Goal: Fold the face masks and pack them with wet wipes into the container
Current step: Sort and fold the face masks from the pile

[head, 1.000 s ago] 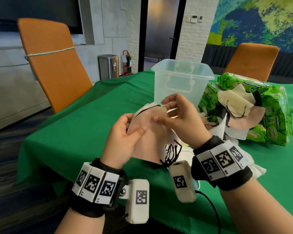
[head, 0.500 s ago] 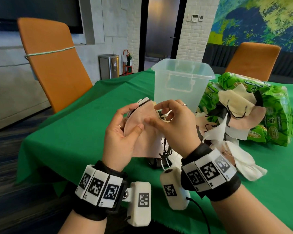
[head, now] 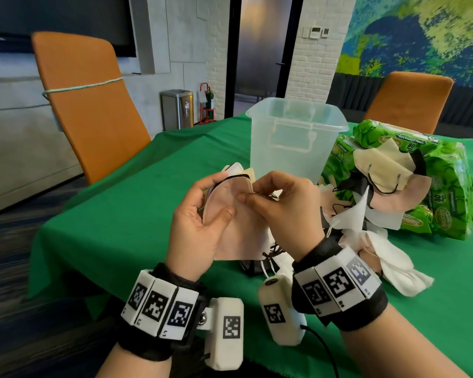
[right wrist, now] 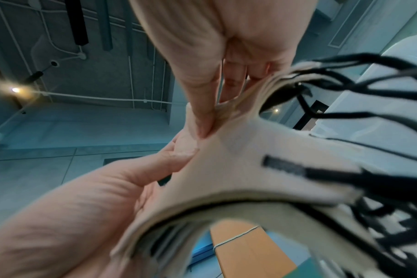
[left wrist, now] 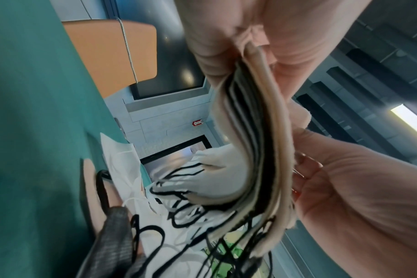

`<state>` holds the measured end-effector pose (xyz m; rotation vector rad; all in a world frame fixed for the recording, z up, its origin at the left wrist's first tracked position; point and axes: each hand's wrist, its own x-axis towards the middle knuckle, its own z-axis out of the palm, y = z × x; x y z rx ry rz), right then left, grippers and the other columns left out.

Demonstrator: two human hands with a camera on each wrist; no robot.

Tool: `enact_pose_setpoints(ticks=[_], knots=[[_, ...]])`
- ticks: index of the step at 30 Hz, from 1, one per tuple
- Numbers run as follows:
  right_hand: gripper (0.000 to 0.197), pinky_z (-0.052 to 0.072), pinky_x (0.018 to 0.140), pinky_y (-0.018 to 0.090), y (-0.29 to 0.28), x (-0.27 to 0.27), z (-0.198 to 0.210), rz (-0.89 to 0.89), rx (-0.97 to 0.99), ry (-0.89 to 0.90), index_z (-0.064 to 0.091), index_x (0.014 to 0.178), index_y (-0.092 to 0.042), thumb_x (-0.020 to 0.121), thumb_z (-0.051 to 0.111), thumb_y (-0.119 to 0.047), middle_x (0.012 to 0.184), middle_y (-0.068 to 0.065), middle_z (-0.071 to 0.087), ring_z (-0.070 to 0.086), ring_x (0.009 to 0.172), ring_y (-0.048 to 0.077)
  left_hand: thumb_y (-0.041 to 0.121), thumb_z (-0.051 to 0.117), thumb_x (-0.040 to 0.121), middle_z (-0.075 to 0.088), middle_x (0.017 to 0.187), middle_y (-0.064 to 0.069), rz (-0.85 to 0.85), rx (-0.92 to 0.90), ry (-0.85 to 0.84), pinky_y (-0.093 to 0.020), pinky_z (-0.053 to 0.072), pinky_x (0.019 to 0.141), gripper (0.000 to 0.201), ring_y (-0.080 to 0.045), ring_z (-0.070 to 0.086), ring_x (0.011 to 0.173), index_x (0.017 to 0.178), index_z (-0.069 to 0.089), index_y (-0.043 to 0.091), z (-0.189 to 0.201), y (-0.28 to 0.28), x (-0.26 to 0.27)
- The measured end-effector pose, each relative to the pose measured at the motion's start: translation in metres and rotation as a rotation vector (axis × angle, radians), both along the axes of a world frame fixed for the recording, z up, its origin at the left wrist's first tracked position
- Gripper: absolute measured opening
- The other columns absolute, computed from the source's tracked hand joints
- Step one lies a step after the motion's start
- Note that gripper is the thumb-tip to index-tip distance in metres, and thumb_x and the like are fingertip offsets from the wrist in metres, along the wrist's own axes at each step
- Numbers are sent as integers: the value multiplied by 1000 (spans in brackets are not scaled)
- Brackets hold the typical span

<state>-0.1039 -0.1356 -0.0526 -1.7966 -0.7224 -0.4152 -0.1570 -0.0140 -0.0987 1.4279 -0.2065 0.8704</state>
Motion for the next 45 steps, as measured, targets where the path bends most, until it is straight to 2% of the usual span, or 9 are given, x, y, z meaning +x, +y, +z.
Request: enact_pose_setpoints(ticks=[5,11,17,21,30,34,38,42,45], knots=[[7,49,65,30,2,-2,-1,118,1,26,67,74,-12,74,74,-12,69,1,66,57,63,17,8,63,72,69,94,17,59,10,68,-24,48,88,32,-4,63,93,97,59,27,-1,3,0],[14,46,61,29,1,1,-1,174,9,111,62,72,-19,77,71,-11,65,-2,61,53,61,10,17,66,71,73,84,7,77,-9,133,-42,53,84,20,-16,67,81,88,65,26,-1,3,-2],[40,45,60,23,-3,8,9,203,128,358,59,108,-9,72,75,-6,64,2,62,54,59,9,19,69,69,72,86,12,75,-32,119,-36,52,84,23,-11,65,83,90,65,27,1,2,-2],[16,49,65,29,-5,5,11,239,182,450,65,81,-8,70,75,-2,73,17,63,57,68,21,17,71,70,71,92,17,73,-20,94,-31,50,86,27,-6,65,89,93,64,29,1,0,-2],[24,44,64,26,-4,6,8,72,38,150,62,59,-26,63,83,-16,69,1,58,52,66,14,10,64,74,67,112,11,88,56,85,-35,45,101,39,-10,60,111,108,58,28,-1,0,-3],[15,50,71,33,-1,8,13,76,-26,158,67,66,-16,65,82,-18,75,6,68,62,75,23,11,63,74,67,104,22,71,61,84,-24,48,92,37,-2,62,103,105,57,30,-1,-2,-4],[19,45,61,32,4,11,11,201,-6,311,56,71,-12,73,75,-10,70,8,62,54,63,19,12,59,77,66,104,25,98,84,65,-23,47,92,35,-1,61,104,106,56,32,0,1,-3],[37,49,83,49,4,12,7,420,-63,362,42,100,-20,79,68,-3,96,23,61,60,86,31,13,51,84,64,107,25,39,135,68,-19,43,93,32,-2,59,107,108,52,33,1,1,-2],[56,50,89,47,3,12,6,416,-215,288,43,118,-7,74,72,-25,106,17,62,61,100,31,10,46,85,62,110,22,9,154,55,-21,42,95,35,-3,58,108,112,49,33,3,0,-2]])
